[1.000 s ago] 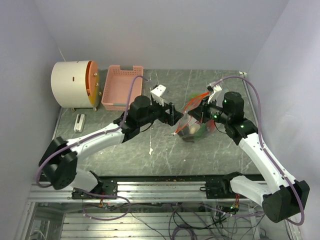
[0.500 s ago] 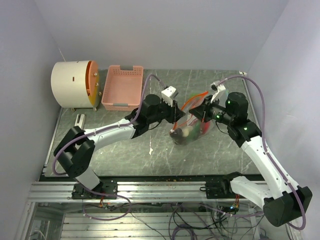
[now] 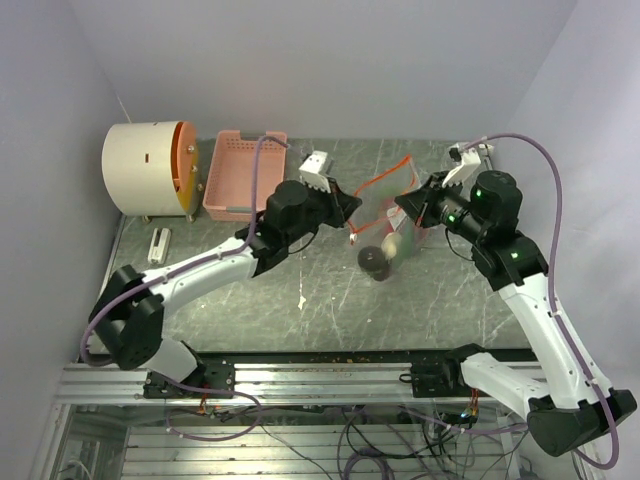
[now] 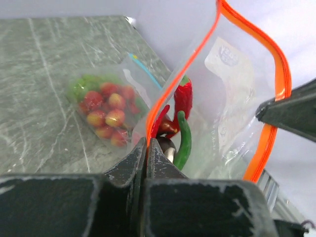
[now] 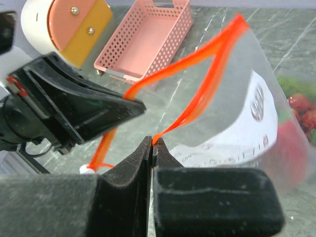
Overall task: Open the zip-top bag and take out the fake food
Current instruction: Open the zipper of the food storage bag at the center of the board.
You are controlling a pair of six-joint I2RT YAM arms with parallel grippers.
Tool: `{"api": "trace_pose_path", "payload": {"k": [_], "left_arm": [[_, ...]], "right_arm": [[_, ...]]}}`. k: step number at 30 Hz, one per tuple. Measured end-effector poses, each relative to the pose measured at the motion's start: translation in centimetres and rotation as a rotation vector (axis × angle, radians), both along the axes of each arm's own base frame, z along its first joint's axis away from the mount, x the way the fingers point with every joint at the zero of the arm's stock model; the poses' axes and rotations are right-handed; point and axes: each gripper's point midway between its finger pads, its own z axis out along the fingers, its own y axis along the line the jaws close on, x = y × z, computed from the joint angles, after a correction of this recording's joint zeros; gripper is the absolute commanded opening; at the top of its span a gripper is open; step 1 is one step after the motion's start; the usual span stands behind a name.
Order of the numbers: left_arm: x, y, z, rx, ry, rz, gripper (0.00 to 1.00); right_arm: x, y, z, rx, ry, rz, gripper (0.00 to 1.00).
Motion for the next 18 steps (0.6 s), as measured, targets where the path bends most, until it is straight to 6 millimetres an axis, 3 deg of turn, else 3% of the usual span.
{"api": "trace_pose_path", "payload": {"k": [5,10,14,18], "left_arm": [[0.2,4.0,1.6,-0.077,0.028,0.152,0.07],[-1.0,6.9,0.3,-0.125,0.077,0.223,0.09],[-2.1,7.7,-2.9,-0.117,0.145,0.23,0.14],[-2.9,8.6,-7.2,-0.058,0.219,0.248,0.39]], "right_arm": [[0.0,-0.6,0.4,0.014,0.007,-0.045,0.0],[0.4,-0.3,0.0,0.016,0.025,-0.045,0.0],[1.2,0.8,-1.2,0.015,0.064,-0.004,0.0],[2.3,2.4,-3.7,0.013,0.124,0.058,0.0]]}}
